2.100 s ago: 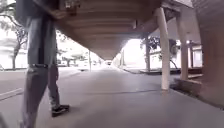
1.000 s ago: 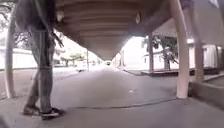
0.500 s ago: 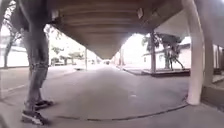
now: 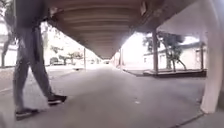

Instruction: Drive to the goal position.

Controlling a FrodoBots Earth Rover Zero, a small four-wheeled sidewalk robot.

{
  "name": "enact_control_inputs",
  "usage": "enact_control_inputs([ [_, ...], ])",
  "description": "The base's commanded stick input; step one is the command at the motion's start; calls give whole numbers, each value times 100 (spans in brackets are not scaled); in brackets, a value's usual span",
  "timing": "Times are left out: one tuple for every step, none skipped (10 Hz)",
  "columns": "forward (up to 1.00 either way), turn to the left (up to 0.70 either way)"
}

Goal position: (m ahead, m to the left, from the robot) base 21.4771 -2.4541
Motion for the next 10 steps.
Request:
enact_control_inputs([
  [70, 0],
  [70, 0],
  [70, 0],
  [70, 0],
  [70, 0],
  [70, 0],
  [70, 0],
  [70, 0],
  [70, 0],
  [70, 0],
])
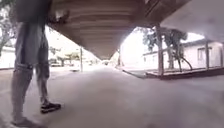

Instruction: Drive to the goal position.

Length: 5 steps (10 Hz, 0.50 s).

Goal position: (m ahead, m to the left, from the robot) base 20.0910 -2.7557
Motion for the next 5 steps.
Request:
enact_control_inputs([
  [70, 0],
  [70, 0],
  [70, 0],
  [70, 0],
  [70, 0],
])
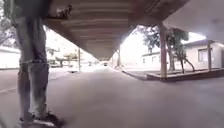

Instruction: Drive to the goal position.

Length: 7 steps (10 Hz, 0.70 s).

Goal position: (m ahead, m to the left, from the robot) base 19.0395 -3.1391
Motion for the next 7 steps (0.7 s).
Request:
enact_control_inputs([
  [70, 0],
  [70, 0],
  [70, 0],
  [70, 0],
  [70, 0],
  [70, 0],
  [70, 0],
])
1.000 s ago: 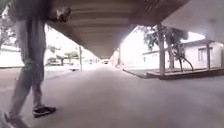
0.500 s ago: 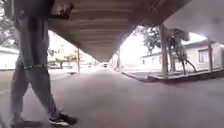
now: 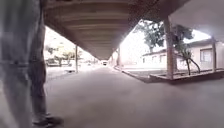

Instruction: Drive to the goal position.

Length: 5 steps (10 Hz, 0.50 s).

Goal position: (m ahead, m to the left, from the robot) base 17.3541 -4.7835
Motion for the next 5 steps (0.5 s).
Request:
enact_control_inputs([
  [70, 0],
  [70, 0],
  [70, 0],
  [70, 0],
  [70, 0],
])
